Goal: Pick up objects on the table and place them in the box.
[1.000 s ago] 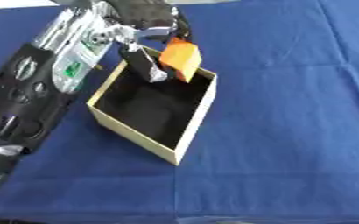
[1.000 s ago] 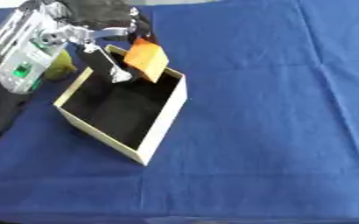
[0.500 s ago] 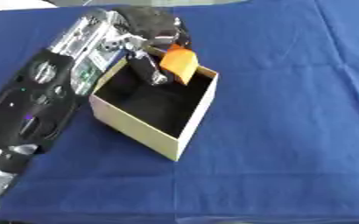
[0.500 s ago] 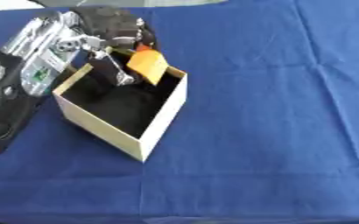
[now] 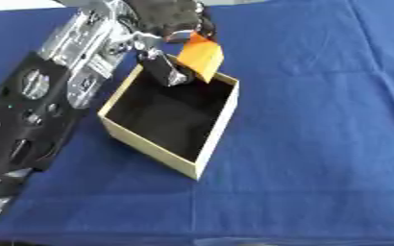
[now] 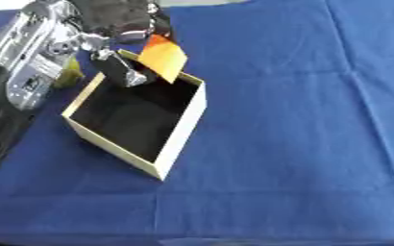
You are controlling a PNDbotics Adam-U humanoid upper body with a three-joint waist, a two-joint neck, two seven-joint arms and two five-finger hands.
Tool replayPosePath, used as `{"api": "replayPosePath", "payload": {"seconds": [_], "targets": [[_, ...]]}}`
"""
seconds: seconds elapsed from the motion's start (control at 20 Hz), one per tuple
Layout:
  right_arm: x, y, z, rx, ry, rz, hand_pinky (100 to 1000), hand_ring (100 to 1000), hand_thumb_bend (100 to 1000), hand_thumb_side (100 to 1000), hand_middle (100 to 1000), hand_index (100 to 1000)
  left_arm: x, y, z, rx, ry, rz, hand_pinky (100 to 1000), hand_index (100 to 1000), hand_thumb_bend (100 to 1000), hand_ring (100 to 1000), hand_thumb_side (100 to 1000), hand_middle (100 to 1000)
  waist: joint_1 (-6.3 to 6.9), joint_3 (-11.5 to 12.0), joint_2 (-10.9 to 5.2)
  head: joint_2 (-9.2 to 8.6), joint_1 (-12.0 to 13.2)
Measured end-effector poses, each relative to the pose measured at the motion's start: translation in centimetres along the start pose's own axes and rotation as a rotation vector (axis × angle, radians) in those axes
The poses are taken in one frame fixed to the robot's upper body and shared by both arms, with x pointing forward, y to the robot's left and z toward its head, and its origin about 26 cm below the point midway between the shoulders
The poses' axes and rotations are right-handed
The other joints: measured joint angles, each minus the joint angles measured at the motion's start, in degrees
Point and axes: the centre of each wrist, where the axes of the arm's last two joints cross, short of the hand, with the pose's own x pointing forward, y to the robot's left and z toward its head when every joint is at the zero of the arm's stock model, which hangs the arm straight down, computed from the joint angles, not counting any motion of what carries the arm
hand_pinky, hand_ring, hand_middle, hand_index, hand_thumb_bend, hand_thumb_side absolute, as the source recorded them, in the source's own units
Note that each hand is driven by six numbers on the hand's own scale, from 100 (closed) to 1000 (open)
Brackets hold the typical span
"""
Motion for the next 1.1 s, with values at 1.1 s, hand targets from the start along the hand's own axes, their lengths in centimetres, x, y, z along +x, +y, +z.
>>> {"api": "replayPosePath", "payload": {"seconds": [1.1], "targets": [[-0.2, -0.2, 0.4, -0.002, 0.017, 0.013, 831, 711, 100, 725, 673, 752, -0.5, -5.0, 0.4, -0.263, -0.030, 0.174, 648, 661, 100, 560, 104, 479, -0.05, -0.1, 0.34, 0.44, 0.1]]}}
